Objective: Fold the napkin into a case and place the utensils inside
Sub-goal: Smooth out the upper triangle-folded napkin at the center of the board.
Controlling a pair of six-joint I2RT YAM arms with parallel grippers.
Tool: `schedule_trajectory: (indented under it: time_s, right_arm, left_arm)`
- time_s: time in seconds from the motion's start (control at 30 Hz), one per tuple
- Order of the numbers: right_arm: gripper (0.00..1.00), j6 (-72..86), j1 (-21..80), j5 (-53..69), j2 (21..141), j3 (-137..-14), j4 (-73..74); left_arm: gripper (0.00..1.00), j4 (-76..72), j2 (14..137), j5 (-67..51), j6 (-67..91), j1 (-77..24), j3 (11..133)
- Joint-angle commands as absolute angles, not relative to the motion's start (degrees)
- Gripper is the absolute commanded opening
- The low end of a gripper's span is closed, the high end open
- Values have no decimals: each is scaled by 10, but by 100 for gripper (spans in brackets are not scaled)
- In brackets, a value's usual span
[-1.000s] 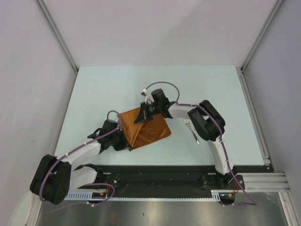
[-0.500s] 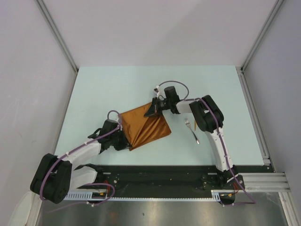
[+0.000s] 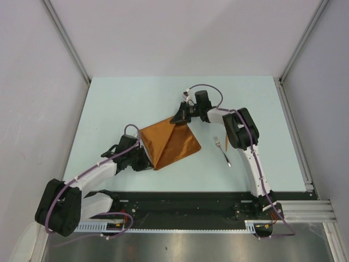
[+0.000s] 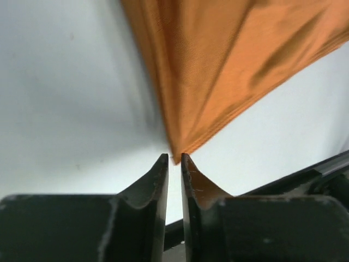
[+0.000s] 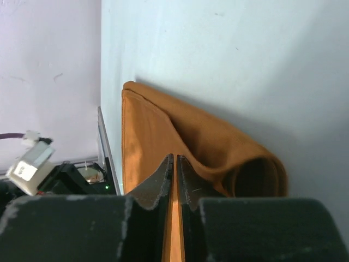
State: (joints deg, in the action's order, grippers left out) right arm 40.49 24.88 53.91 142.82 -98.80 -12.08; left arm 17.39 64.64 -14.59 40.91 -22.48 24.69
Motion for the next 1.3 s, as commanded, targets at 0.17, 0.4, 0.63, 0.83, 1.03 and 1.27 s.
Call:
schedule_trajectory:
  time_s: [0.17,0.4,0.63,0.83,1.03,1.27]
  right_arm:
    - [23,308,248,459,1282,-944,43]
    - [39,235,257,373,1195,-864,128]
    - [48,173,238,248,1139,-788,188]
    - [56,164,237,232,1129,-732,185]
    - [55,191,272,240,1111,-665,149]
    - [54,219,294,195,1064,-636,129]
  left_arm:
    - [44,218,626,-184,385,-186,372]
    - [58,192,720,-268,342,-39,419]
    - [65,210,823,-273,301,21,514]
    - [70,195,881,-265,310,33,533]
    - [72,171,922,-271,323,33,533]
    - [71,168,940,-243,330,32,548]
